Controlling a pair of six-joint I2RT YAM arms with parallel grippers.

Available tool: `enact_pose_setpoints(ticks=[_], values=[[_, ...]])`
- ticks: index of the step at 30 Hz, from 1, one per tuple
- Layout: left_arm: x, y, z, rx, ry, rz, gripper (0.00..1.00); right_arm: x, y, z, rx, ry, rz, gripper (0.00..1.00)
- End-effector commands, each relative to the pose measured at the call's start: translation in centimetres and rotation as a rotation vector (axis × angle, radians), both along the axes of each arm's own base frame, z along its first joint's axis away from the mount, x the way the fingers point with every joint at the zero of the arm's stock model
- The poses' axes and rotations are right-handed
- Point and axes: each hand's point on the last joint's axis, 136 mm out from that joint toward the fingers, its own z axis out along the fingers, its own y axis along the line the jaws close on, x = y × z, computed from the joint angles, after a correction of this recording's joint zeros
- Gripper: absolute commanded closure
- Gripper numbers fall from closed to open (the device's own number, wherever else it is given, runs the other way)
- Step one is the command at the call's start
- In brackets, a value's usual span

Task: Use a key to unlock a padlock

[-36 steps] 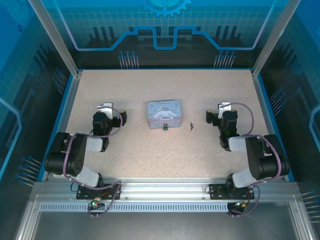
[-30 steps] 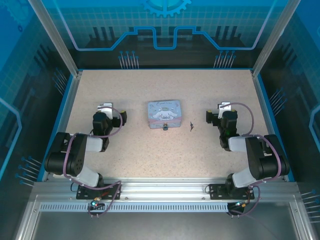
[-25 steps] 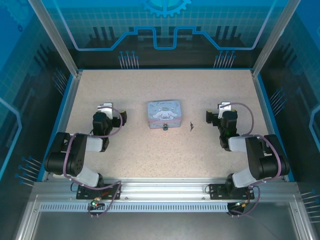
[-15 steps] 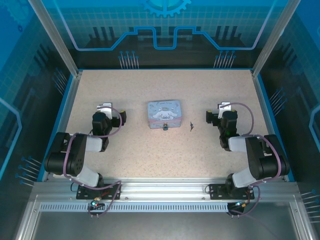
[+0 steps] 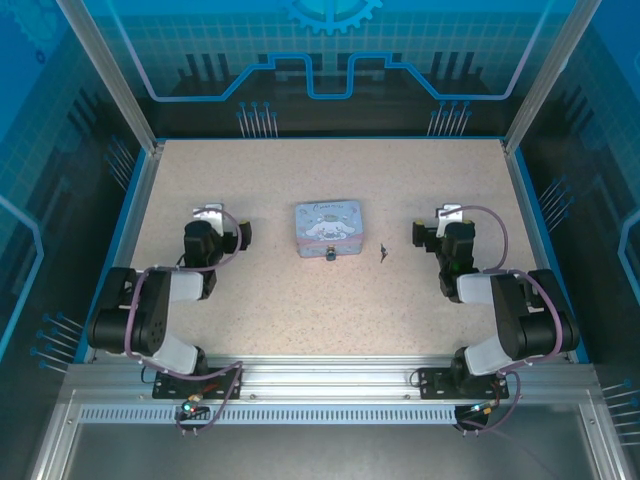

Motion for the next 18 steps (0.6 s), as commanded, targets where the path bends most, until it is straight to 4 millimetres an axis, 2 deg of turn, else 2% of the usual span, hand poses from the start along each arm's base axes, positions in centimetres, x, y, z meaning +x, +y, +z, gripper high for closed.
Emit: enact_pose_setpoints(ticks=[1, 5, 7, 9, 12, 15, 18], values=[[0.8, 1.0, 3.8, -0.006, 0.004, 0.056, 0.01, -0.2, 0.2, 1.2, -0.018, -0.053, -0.010, 0.00], [0.7, 0.8, 7.2, -0.043, -0.016, 0.058, 0.01, 0.2, 0.4, 1.1, -0.018, -0.029, 0.002, 0.00], [0.3, 0.7, 8.5, -0.069, -0.008, 0.063, 0.01, 0.6, 1.3, 1.8, -0.031, -0.026, 0.058, 0.00], [-0.1, 0.5, 9.4, -0.089, -0.002, 0.068, 0.01, 0.8, 1.5, 3.5, -0.029, 0.047, 0.069, 0.00], [-0.7, -0.1, 10.5, -0.126, 0.013, 0.065, 0.01, 1.1, 1.3, 7.6, 0.035, 0.051, 0.075, 0.00], [-1.4, -1.1, 11.4, -0.185, 0.047, 0.059, 0.01, 0.7, 1.0, 11.3, 0.207, 0.058, 0.034, 0.00], [-2.2, -2.4, 12.3, -0.240, 0.076, 0.047, 0.01, 0.7, 0.5, 13.4, 0.377, 0.148, -0.015, 0.00]])
